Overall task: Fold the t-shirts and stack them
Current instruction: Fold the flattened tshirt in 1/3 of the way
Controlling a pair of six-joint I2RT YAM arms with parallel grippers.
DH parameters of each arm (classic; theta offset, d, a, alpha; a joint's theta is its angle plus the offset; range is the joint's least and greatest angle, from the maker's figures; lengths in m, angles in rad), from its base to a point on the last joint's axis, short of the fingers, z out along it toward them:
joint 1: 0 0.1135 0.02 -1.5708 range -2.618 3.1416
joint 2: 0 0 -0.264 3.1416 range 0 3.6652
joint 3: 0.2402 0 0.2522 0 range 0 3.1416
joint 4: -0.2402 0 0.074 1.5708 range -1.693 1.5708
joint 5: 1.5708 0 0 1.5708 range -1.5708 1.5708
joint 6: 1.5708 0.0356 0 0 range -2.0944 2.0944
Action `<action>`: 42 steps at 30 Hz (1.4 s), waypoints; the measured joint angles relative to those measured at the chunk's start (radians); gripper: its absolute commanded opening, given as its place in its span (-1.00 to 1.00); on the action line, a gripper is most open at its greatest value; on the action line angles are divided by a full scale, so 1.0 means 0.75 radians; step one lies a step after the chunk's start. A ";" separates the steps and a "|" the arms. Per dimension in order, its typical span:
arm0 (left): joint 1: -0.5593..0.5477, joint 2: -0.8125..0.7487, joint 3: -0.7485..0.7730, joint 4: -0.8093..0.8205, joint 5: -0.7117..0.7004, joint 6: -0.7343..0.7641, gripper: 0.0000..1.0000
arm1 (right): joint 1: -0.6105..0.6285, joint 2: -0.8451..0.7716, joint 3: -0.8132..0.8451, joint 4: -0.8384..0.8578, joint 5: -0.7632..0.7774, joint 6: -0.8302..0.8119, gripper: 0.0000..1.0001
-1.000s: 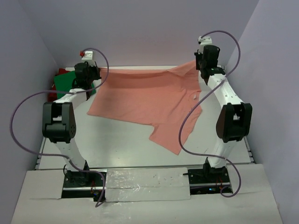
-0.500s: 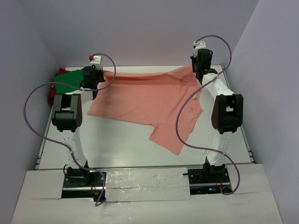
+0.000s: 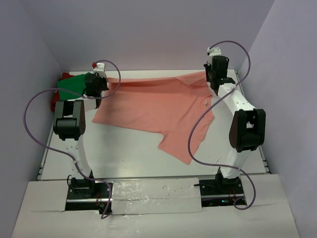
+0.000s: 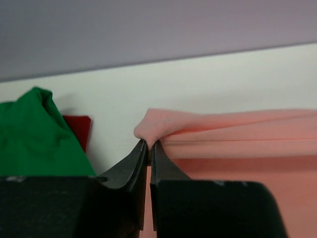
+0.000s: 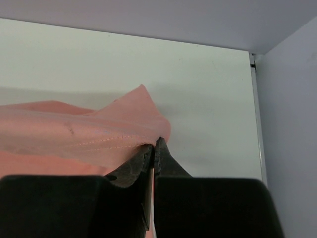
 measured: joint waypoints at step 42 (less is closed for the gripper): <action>0.122 -0.599 -0.386 -0.566 0.132 0.109 0.31 | 0.477 -0.779 -0.599 -0.519 -0.255 -0.150 0.25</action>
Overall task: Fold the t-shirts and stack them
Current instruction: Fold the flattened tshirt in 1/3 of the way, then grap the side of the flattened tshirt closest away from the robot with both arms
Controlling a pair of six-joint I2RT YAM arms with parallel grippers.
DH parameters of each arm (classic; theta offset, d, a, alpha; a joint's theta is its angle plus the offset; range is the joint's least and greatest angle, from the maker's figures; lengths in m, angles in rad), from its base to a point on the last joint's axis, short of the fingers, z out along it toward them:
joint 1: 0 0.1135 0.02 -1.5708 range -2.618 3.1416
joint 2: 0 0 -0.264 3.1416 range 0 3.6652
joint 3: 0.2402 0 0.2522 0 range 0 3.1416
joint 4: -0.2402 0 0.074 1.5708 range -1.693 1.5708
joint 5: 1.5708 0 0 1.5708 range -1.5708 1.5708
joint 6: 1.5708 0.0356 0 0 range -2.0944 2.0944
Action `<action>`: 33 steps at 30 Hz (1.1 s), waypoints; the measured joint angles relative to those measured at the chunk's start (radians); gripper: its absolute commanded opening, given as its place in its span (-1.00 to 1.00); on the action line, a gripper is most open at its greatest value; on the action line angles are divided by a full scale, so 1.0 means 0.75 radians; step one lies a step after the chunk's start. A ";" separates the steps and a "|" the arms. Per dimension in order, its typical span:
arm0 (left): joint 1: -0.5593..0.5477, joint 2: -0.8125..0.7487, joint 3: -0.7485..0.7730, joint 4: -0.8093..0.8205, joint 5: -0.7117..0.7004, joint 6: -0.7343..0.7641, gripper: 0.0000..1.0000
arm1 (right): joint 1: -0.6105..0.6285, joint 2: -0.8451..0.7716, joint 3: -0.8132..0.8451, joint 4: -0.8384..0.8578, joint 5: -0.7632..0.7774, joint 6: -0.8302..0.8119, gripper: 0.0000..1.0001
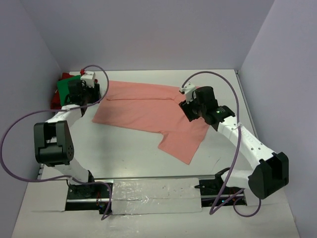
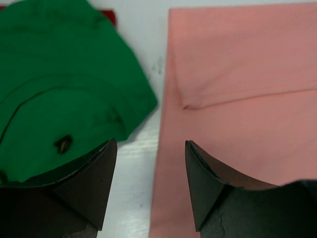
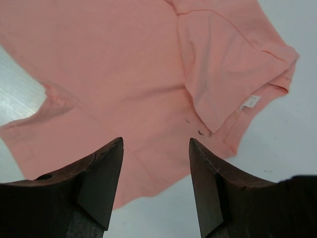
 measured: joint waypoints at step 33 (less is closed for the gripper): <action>0.184 0.315 0.301 -1.035 0.303 0.291 -0.31 | -0.023 0.024 0.000 -0.064 0.166 -0.018 0.15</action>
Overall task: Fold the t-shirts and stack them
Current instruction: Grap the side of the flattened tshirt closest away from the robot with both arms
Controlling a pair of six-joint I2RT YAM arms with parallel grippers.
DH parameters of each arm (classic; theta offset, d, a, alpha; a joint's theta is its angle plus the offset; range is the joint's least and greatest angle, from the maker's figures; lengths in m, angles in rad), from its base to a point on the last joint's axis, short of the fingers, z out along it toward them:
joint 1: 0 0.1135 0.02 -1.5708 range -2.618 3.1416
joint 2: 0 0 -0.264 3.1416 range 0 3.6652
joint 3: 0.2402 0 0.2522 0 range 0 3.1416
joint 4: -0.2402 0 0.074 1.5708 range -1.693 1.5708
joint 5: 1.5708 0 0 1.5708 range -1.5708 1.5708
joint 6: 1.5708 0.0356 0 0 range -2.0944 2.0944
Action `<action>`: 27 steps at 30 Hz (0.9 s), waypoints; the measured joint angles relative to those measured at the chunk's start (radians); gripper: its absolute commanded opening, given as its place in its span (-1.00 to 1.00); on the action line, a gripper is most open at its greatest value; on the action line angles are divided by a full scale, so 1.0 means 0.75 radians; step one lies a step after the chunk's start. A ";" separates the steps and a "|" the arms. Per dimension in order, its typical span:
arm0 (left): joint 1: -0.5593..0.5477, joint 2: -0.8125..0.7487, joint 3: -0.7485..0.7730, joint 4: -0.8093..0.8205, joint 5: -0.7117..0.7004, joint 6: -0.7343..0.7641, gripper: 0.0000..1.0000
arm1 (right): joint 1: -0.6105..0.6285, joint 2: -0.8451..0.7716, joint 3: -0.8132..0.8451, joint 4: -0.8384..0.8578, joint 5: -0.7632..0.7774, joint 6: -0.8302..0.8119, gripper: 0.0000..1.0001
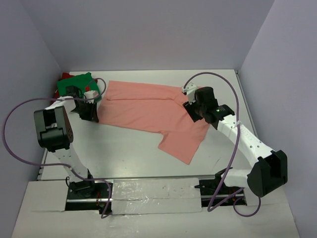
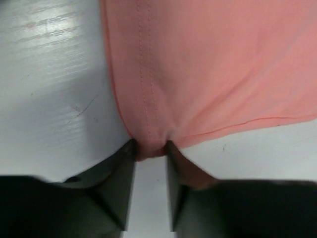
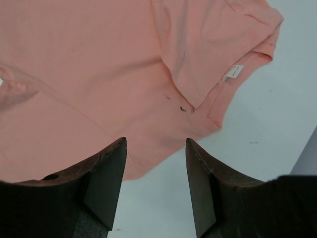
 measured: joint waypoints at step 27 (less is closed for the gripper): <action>0.000 0.009 -0.019 0.010 0.052 0.005 -1.00 | 0.723 0.128 -0.336 -0.158 0.030 -0.143 0.28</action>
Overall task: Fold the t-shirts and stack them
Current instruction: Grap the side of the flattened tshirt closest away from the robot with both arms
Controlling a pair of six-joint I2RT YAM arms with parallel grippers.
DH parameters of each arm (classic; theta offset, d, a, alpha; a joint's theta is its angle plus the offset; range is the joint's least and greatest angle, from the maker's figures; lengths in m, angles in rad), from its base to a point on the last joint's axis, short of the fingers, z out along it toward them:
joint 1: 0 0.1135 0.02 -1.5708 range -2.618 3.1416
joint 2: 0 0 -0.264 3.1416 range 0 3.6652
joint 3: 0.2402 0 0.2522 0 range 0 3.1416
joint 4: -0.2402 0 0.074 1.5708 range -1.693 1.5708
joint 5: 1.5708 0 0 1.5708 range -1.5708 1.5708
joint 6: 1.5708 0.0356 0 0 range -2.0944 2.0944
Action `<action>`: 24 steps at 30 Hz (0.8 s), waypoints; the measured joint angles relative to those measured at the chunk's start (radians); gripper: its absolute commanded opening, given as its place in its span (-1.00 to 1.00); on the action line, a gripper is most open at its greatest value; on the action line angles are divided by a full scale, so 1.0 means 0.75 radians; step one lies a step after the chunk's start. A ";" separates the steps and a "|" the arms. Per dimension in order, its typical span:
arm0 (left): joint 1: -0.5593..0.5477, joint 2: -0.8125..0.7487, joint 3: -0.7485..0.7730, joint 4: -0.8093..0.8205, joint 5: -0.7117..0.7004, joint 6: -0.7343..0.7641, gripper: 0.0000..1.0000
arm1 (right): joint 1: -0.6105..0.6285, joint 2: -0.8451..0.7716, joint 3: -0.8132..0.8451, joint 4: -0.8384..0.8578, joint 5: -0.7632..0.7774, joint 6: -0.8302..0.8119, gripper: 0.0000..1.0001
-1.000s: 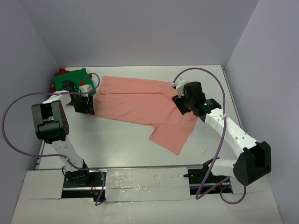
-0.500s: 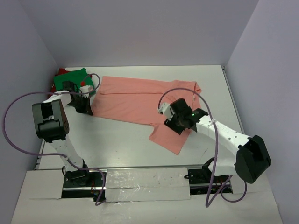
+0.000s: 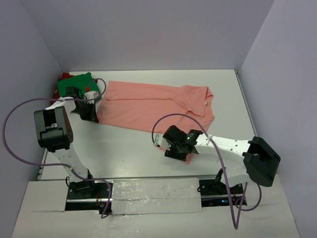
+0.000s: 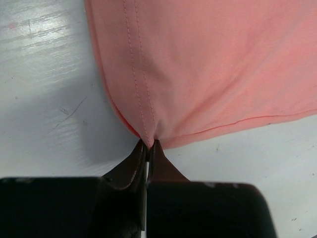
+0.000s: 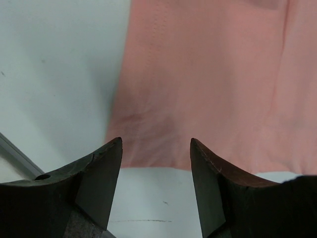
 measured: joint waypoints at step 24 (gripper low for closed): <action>0.000 -0.035 -0.055 0.040 0.010 0.002 -0.99 | 0.093 0.311 0.078 0.167 0.056 0.058 -1.00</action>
